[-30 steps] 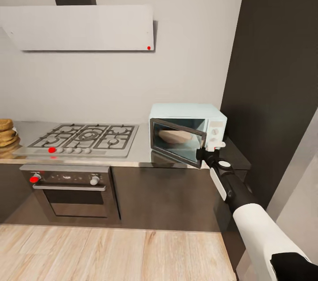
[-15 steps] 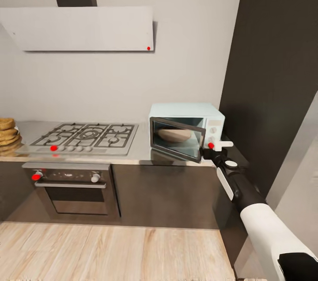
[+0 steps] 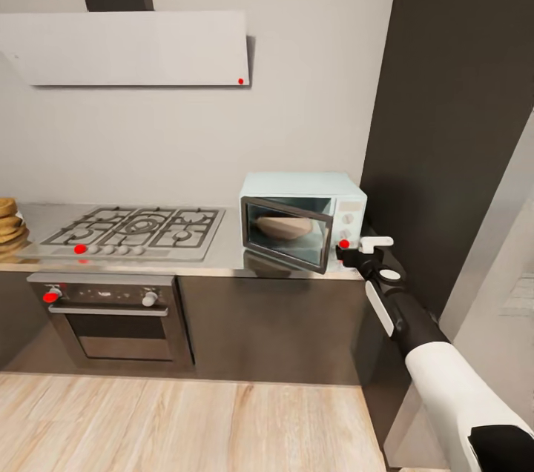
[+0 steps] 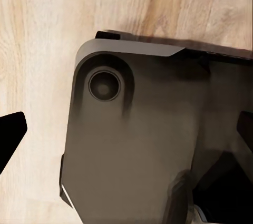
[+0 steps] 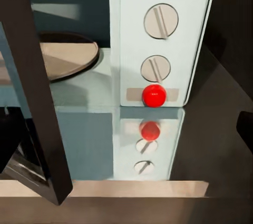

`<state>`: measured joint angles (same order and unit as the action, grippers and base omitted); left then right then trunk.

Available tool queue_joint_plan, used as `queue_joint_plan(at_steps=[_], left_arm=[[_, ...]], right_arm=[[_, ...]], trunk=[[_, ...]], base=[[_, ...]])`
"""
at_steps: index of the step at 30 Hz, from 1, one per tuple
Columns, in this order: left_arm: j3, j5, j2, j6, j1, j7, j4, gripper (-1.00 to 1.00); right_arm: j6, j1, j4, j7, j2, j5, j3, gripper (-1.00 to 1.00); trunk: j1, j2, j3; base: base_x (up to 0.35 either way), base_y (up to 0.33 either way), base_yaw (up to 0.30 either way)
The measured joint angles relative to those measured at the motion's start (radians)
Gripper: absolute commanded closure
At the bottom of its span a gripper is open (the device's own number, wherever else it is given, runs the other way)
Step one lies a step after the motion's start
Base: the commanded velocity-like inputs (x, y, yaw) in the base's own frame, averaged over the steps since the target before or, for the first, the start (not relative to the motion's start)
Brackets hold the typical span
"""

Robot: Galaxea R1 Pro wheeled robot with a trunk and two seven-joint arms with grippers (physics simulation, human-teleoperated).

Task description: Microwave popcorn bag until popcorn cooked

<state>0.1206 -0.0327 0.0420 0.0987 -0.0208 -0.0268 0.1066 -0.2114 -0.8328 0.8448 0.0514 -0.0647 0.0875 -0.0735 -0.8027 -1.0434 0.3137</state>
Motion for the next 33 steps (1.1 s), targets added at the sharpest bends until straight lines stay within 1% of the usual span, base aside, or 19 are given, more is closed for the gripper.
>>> queue_joint_plan(at_steps=[7, 9, 11, 13, 16, 21, 22, 24, 26, 29, 33], left_arm=[[0.005, -0.003, -0.001, 0.001, 0.0, 0.0, 0.0, -1.0], [0.008, -0.003, -0.003, 0.0, -0.001, 0.0, 0.0, -1.0], [0.008, -0.003, -0.003, 0.0, 0.0, 0.0, 0.0, -1.0], [0.008, -0.003, -0.002, -0.001, -0.001, 0.0, 0.0, -1.0], [0.008, -0.003, -0.001, -0.001, -0.001, 0.0, 0.0, -1.0], [0.008, -0.003, -0.001, -0.001, -0.001, 0.0, 0.0, -1.0], [0.008, -0.003, -0.001, -0.001, -0.002, 0.0, 0.0, -1.0], [0.008, -0.003, -0.001, -0.001, -0.002, 0.0, 0.0, -1.0], [0.008, -0.003, -0.001, -0.001, -0.001, 0.0, 0.0, -1.0], [0.008, -0.003, -0.001, -0.001, -0.001, 0.0, 0.0, -1.0], [0.006, -0.003, -0.001, -0.001, 0.0, 0.0, 0.0, -1.0]], right_arm=[[0.0, 0.0, 0.006, -0.001, -0.003, 0.002, 0.007, -1.0], [0.008, 0.0, 0.008, 0.011, 0.0, 0.005, 0.018, -1.0], [0.016, 0.0, 0.01, 0.015, -0.002, 0.007, 0.037, -1.0], [0.03, 0.0, 0.011, 0.014, -0.004, 0.006, 0.043, -1.0], [0.048, 0.001, 0.013, 0.013, 0.002, 0.001, 0.037, -1.0], [0.066, 0.003, 0.028, 0.011, -0.002, -0.002, 0.032, -1.0], [0.069, 0.003, 0.029, 0.01, -0.004, -0.004, 0.021, -1.0], [0.085, 0.002, 0.028, 0.01, -0.012, -0.031, -0.012, -1.0], [0.1, 0.002, 0.027, 0.01, -0.017, -0.055, -0.026, -1.0], [0.106, 0.001, 0.022, -0.001, -0.02, -0.063, -0.031, -1.0], [0.104, 0.0, 0.018, -0.026, -0.021, -0.062, -0.031, -1.0]], trunk=[[0.0, 0.0, 0.0], [0.0, 0.0, 0.0], [0.0, 0.0, 0.0], [0.0, 0.0, 0.0], [0.0, 0.0, 0.0], [0.0, 0.0, 0.0], [0.0, 0.0, 0.0], [0.0, 0.0, 0.0], [0.0, 0.0, 0.0], [0.0, 0.0, 0.0], [0.0, 0.0, 0.0]], base=[[0.02, -0.023, 0.0], [0.126, -0.111, 0.0], [0.048, -0.043, 0.0], [0.018, -0.016, 0.0], [0.005, -0.004, 0.0], [0.0, 0.0, 0.0], [0.0, 0.0, 0.0], [0.0, 0.0, 0.0], [0.0, 0.0, 0.0], [0.0, 0.0, 0.0], [0.0, 0.0, 0.0]])
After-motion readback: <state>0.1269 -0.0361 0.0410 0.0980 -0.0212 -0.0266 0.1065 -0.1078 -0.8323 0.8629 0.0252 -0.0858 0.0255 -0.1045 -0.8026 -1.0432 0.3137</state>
